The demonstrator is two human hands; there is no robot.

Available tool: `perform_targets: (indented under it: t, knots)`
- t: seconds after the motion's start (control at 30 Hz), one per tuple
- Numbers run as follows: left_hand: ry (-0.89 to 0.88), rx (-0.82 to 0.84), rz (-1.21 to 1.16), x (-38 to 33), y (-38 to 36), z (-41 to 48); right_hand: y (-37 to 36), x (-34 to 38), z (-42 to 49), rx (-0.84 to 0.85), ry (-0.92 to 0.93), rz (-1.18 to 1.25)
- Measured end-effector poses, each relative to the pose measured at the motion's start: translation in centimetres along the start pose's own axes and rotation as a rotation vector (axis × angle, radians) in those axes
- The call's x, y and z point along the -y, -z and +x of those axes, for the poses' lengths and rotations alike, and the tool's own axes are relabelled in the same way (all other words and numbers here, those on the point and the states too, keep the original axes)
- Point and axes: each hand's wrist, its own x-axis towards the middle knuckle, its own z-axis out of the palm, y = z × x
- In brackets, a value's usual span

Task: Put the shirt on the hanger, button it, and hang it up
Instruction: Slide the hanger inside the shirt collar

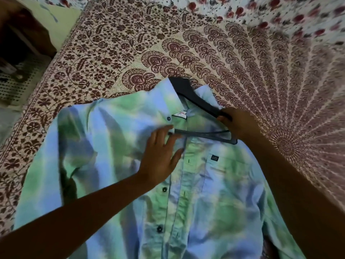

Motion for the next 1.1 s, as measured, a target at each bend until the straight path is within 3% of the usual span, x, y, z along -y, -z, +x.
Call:
perform_targets:
  t: [0.07, 0.17, 0.27, 0.3, 0.37, 0.43, 0.47, 0.53, 0.6, 0.67, 0.73, 0.83, 0.97, 1.1]
  knots:
    - [-0.16, -0.029, -0.011, -0.4, -0.1, 2.7, 0.9, 0.4, 0.5, 0.04, -0.009, 0.053]
    - [-0.353, 0.148, 0.022, -1.1, -1.2, 6.4, 2.6, 0.6, 1.2, 0.082, -0.036, 0.18]
    - [-0.221, 0.315, -0.048, -1.4, -0.8, 8.7, 3.7, -0.1, 1.6, 0.079, -0.051, 0.385]
    - [-0.165, 0.34, -0.061, -1.2, -0.5, 9.3, 4.0, -0.4, 1.6, 0.013, -0.102, 0.569]
    - [-0.135, 0.3, -0.111, -1.1, 0.1, 10.2, 3.9, -1.4, 1.3, -0.332, -0.318, 1.014]
    - [-0.13, 0.231, -0.154, -1.0, 0.5, 10.9, 1.9, -1.7, -0.4, -0.736, -0.56, 1.069]
    - [-0.118, 0.215, -0.173, -0.8, 0.5, 11.2, -0.2, -1.1, -1.7, -0.793, -0.615, 0.966]
    - [-0.104, 0.179, -0.203, -0.7, 0.5, 11.9, -5.2, 1.5, -5.3, -0.617, -0.471, 0.766]
    - [-0.105, 0.155, -0.211, -0.9, 0.6, 12.0, -9.2, 4.6, -8.3, -0.277, -0.218, 0.466]
    - [-0.119, 0.141, -0.222, -1.1, 0.6, 11.6, -11.7, 6.2, -8.6, -0.255, -0.108, 0.119]
    - [-0.139, 0.12, -0.23, -0.9, 0.6, 11.0, -11.0, 6.5, -7.5, -0.298, -0.127, 0.051]
    - [-0.207, 0.062, -0.227, -0.2, 0.8, 9.9, -8.9, 3.4, -5.8, -0.259, -0.309, 0.364]
    - [-0.346, 0.036, -0.13, 0.5, 1.4, 8.3, -4.9, -2.3, -5.5, -0.409, -0.464, 0.811]
    - [-0.428, 0.075, 0.006, 1.6, 0.5, 7.0, 0.0, -5.9, -5.1, -0.365, -0.598, 1.107]
